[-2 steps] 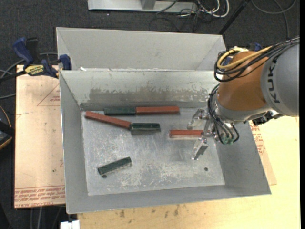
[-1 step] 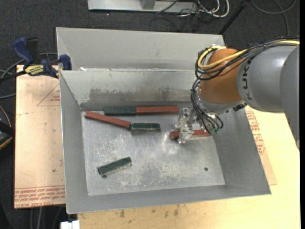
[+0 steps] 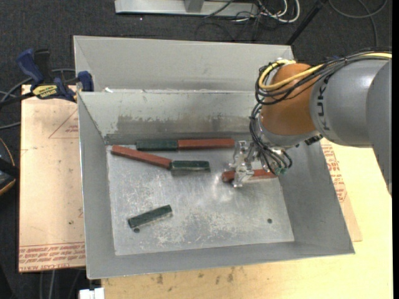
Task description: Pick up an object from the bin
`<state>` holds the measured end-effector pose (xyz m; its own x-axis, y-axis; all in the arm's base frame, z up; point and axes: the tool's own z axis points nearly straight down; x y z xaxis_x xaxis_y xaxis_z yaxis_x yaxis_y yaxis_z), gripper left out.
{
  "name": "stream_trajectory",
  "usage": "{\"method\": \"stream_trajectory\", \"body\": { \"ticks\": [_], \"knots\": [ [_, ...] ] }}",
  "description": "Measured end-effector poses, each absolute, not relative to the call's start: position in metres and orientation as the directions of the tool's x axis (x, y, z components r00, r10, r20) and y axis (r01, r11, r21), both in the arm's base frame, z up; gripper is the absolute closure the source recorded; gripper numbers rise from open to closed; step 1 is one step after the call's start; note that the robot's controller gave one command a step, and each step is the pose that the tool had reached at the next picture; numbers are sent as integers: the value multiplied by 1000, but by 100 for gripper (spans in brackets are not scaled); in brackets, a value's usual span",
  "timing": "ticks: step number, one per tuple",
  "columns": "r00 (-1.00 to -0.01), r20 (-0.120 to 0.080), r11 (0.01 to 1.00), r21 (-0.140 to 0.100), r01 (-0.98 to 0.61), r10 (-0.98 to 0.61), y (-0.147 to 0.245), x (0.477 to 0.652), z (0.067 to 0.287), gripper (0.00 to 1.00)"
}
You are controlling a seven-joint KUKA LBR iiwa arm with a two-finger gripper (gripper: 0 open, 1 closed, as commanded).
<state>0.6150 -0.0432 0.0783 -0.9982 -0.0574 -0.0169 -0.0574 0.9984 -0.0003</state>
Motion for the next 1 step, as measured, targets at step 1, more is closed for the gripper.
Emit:
{"method": "stream_trajectory", "body": {
  "ticks": [1],
  "knots": [
    [-999,-8,999,0,-47,-47,-41,615,238,100]
  ]
}}
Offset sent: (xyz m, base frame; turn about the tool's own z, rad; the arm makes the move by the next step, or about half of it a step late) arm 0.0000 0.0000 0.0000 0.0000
